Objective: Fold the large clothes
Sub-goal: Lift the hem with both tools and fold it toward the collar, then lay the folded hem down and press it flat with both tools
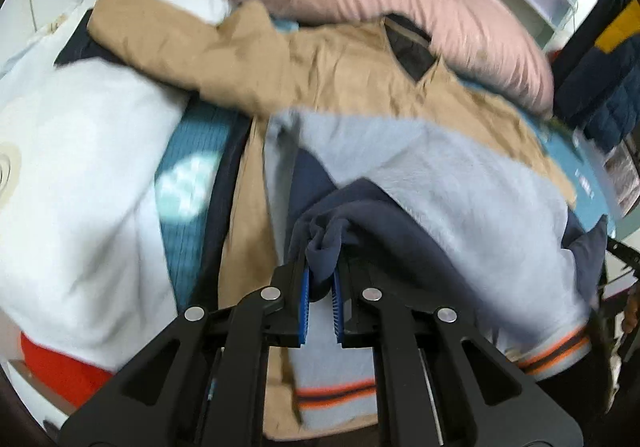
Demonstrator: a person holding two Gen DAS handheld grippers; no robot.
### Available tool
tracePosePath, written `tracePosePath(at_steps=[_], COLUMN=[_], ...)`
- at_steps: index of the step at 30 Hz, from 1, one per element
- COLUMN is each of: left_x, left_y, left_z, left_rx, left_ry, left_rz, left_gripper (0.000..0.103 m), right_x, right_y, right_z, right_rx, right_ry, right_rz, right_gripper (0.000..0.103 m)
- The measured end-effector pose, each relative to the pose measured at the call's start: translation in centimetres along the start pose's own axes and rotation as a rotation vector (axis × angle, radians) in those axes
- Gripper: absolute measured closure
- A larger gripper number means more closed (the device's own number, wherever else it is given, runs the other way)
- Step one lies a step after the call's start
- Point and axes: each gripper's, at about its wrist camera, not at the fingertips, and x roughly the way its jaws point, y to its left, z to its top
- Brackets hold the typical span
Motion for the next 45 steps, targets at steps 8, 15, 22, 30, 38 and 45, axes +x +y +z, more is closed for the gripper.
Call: tracePosePath(at_steps=[8, 15, 22, 30, 38, 45], left_x=[1.6, 0.0, -5.3, -3.0, 4.8, 3.6], left_y=[0.3, 0.4, -0.6, -5.1, -4.1, -3.4], left_z=[-2.7, -3.2, -3.5, 0.4, -2.3, -4.5], left_rx=[-0.024, 0.016, 0.115, 0.093, 0.038, 0.052], left_ry=[0.044, 0.057, -0.038, -0.076, 0.164, 0.161], left_rz=[0.029, 0.041, 0.157, 0.031, 0.081, 0.064], left_gripper=[0.095, 0.088, 0.048, 0.043, 0.044, 0.044], right_x=[2.1, 2.5, -1.1, -0.4, 7.0, 8.9], right_y=[-0.2, -0.5, 0.1, 3.7, 3.2, 0.8], right_z=[-3.2, -3.5, -3.2, -0.9, -3.6, -7.0], right_rx=[-0.030, -0.018, -0.039, -0.039, -0.018, 0.055], right_ry=[0.055, 0.102, 0.090, 0.059, 0.283, 0.415], right_rz=[-0.083, -0.109, -0.130, -0.070, -0.119, -0.134], right_gripper=[0.099, 0.092, 0.076, 0.076, 0.103, 0.103])
